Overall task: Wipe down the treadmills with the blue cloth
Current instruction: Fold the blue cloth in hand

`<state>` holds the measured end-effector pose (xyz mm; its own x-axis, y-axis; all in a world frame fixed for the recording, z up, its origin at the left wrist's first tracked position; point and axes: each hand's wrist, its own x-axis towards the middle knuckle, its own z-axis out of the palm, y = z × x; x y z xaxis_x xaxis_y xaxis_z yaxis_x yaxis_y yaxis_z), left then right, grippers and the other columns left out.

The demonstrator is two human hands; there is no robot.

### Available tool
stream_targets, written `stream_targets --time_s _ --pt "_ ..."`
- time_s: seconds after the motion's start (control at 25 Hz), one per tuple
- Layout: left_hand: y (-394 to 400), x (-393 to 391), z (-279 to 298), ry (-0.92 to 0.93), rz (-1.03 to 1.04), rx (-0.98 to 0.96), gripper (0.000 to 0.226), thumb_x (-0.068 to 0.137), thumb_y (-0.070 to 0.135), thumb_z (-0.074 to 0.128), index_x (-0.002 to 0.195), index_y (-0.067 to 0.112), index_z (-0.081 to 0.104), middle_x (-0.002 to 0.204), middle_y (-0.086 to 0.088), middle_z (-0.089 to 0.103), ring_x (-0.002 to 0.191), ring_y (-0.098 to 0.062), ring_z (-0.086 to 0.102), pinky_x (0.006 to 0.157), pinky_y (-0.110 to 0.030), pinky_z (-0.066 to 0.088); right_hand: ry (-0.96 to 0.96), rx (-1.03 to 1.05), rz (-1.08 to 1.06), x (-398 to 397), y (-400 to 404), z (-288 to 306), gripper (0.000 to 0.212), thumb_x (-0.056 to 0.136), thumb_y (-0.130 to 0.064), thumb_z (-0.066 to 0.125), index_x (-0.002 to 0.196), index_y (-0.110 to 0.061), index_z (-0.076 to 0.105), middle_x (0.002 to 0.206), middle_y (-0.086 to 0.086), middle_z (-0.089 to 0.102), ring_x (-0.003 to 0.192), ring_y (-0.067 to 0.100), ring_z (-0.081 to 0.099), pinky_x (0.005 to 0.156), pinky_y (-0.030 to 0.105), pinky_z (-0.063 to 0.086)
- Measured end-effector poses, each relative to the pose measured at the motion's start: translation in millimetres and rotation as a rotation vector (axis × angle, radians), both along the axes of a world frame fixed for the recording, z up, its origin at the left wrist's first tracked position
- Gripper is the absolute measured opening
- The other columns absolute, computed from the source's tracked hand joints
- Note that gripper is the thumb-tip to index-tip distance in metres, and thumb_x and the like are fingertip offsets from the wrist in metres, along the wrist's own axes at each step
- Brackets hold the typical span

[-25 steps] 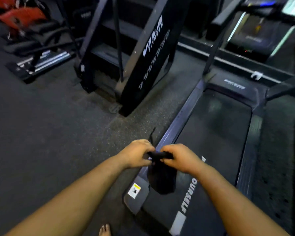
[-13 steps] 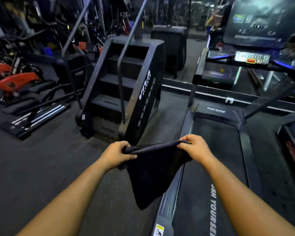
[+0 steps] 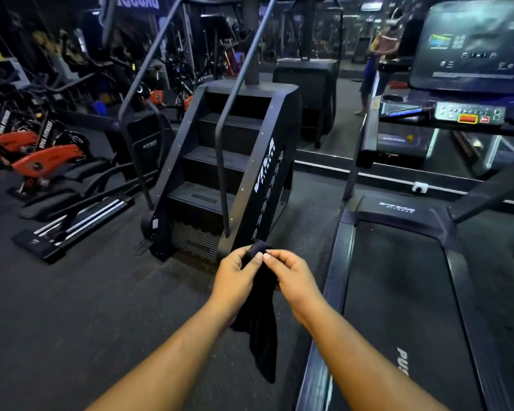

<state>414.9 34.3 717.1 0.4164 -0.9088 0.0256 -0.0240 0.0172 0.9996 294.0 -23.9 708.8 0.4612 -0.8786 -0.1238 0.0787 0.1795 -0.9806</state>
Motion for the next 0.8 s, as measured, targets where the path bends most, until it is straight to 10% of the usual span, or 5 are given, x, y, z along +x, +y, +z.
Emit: stream_targets --time_s 0.2,0.44,0.64,0.8 --pt "-52 44 -8 -0.162 -0.146 -0.054 0.046 0.077 -0.004 0.077 0.118 0.015 0.067 0.107 -0.001 0.076 0.105 -0.018 0.07 0.09 -0.031 0.057 0.112 -0.189 0.11 9 -55 5 0.026 0.092 -0.032 0.053 0.096 -0.022 0.077 0.088 -0.007 0.062 0.086 0.009 0.056 0.084 0.029 0.042" --pt "-159 130 0 0.0 -0.35 -0.077 0.034 0.085 -0.004 0.062 0.106 0.02 0.072 0.103 -0.003 0.076 0.099 -0.017 0.068 0.088 -0.027 0.053 0.737 -0.824 0.032 29 -155 -17 0.039 0.086 -0.06 0.055 0.116 -0.036 0.058 0.122 -0.016 0.048 0.124 0.011 0.039 0.106 0.043 0.039" --pt "-256 201 12 -1.037 -0.565 0.027 0.012 0.094 0.035 0.062 0.105 0.031 0.064 0.08 0.012 0.062 0.077 -0.011 0.06 0.069 -0.029 0.043 1.25 -1.165 -0.065 44 -207 30 0.042 0.086 -0.068 0.051 0.099 -0.028 0.054 0.102 -0.008 0.049 0.095 0.018 0.054 0.076 0.038 0.05" --pt "-306 191 30 -0.163 -0.79 -0.001 0.014 0.1 0.019 0.056 0.1 0.011 0.068 0.088 0.0 0.071 0.076 -0.007 0.062 0.072 -0.029 0.048 0.576 -0.659 -0.336 62 -232 47 0.03 0.089 -0.028 0.072 0.096 -0.031 0.044 0.089 -0.011 0.059 0.081 0.008 0.06 0.074 0.033 0.053"
